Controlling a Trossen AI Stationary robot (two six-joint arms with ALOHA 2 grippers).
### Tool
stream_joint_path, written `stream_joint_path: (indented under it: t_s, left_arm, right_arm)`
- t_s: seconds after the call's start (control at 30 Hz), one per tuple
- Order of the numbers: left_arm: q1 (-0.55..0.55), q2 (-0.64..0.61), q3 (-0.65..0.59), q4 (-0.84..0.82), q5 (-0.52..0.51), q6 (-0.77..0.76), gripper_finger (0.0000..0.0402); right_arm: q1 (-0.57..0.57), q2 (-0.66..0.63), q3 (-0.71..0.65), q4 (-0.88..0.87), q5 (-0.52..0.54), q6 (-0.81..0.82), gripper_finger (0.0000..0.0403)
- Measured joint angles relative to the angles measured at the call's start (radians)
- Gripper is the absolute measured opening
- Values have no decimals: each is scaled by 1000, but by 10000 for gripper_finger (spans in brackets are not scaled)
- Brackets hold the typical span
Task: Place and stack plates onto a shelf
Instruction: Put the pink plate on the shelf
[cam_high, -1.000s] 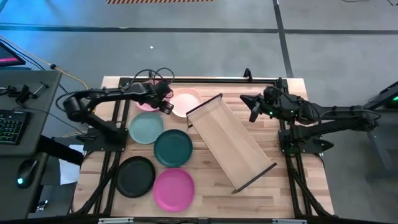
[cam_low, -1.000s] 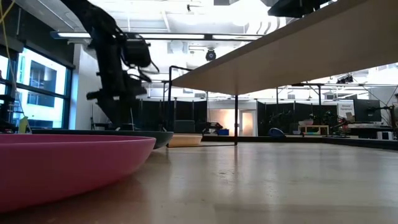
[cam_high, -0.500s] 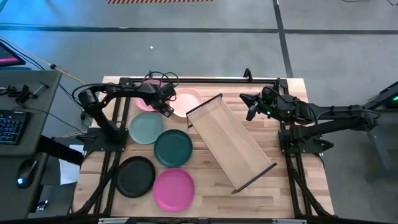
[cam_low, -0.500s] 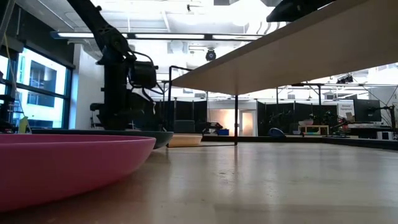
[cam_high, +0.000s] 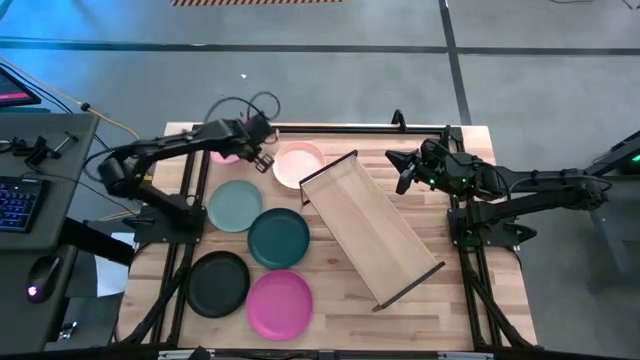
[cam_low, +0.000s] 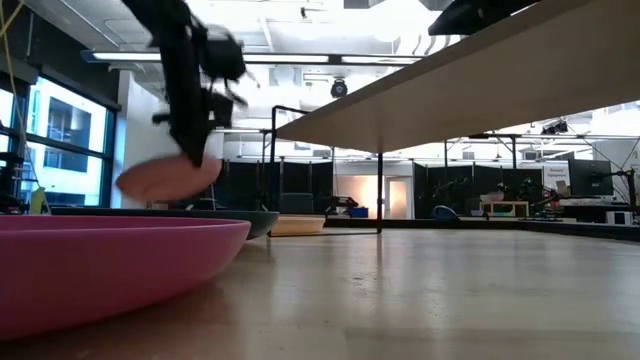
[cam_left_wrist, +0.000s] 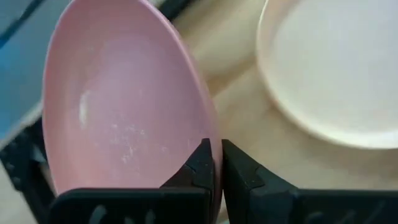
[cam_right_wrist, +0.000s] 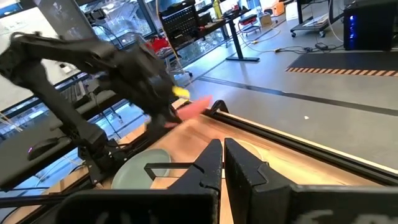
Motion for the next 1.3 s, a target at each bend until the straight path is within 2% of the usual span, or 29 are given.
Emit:
stream_joint_path:
  t_s: [0.17,0.33,0.57,0.73,0.83,1.0,1.3]
  left_arm:
    - [-81,-91,186,-66,55,49,2]
    - [-290,-88,401,-119,47,129,1]
    - [-610,50,601,-121,-74,231,1]
    - [-761,182,654,-65,-128,436,1]
    - [-804,245,656,13,-123,577,1]
    - [-812,342,657,109,-73,705,1]
    - [-813,454,657,99,-34,708,0]
  right_arm:
    - [0,-3,0,0,64,-19,0]
    - [0,-3,0,1,123,-33,0]
    - [0,-43,0,0,183,-53,0]
    - [0,-89,0,-4,186,-69,0]
    - [0,-102,0,-21,192,-68,0]
    - [0,-101,0,-52,198,-59,0]
    - [0,-100,0,-203,202,49,0]
